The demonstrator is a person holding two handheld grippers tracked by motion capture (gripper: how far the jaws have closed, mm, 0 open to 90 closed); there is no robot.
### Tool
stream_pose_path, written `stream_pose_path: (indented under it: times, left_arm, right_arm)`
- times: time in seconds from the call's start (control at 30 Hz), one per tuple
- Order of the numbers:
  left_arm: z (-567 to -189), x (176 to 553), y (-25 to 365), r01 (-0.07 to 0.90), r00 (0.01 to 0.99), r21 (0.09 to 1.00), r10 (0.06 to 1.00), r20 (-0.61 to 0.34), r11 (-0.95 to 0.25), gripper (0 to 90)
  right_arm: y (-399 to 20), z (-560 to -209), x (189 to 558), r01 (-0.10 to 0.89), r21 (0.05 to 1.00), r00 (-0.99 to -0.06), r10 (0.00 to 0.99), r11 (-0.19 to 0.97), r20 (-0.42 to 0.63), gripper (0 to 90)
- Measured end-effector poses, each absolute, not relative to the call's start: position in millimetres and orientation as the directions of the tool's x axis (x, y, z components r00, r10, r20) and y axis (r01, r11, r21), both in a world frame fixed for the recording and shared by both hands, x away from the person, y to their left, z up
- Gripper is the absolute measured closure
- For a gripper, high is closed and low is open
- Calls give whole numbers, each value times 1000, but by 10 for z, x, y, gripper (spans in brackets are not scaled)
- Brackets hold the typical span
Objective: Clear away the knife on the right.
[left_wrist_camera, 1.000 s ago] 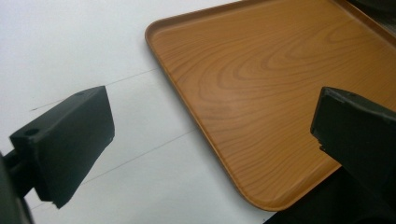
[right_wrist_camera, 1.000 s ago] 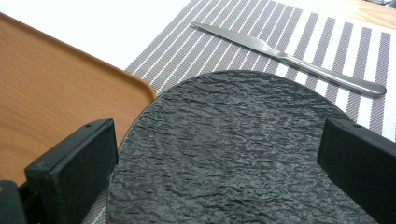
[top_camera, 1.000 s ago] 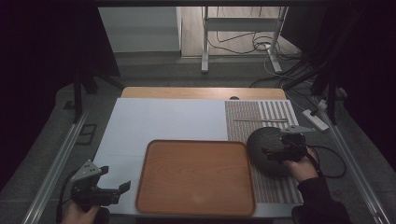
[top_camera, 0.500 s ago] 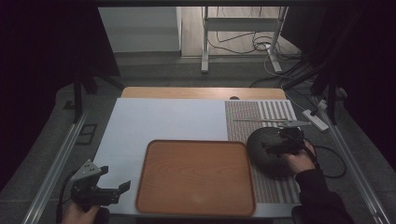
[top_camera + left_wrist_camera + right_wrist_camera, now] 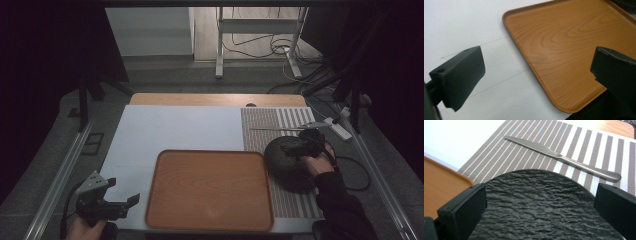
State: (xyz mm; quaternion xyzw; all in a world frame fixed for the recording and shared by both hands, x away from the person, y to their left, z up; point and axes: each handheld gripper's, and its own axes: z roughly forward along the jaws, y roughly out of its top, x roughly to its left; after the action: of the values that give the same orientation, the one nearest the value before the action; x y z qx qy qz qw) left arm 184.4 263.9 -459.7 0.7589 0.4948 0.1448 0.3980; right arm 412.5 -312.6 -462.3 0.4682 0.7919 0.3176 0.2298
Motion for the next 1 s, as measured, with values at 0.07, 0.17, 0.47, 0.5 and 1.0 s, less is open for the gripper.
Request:
stream_pose_path:
  times: [0.07, 0.17, 0.47, 0.5, 1.0]
  left_arm:
    - [-4597, 1844, 2639, 636, 468, 747, 866, -174, -193, 0]
    - [-4597, 1845, 2639, 635, 469, 747, 866, -174, -194, 0]
    - [-4597, 1845, 2640, 635, 470, 748, 865, -175, -194, 0]
    - [-4597, 1845, 2640, 635, 470, 748, 865, -175, -194, 0]
    - [-4598, 1847, 2641, 636, 470, 747, 865, -177, -194, 0]
  right_arm:
    - [-3126, -4631, 4165, 598, 715, -450, 890, 362, -75, 0]
    - [-3126, -4645, 4204, 600, 711, -446, 891, 366, -82, 0]
    - [-3126, -4714, 4346, 620, 691, -415, 903, 372, -113, 0]
    - [-3131, -4720, 4361, 625, 687, -415, 903, 370, -110, 0]
    - [-3190, -4763, 4541, 672, 658, -380, 921, 340, -88, 0]
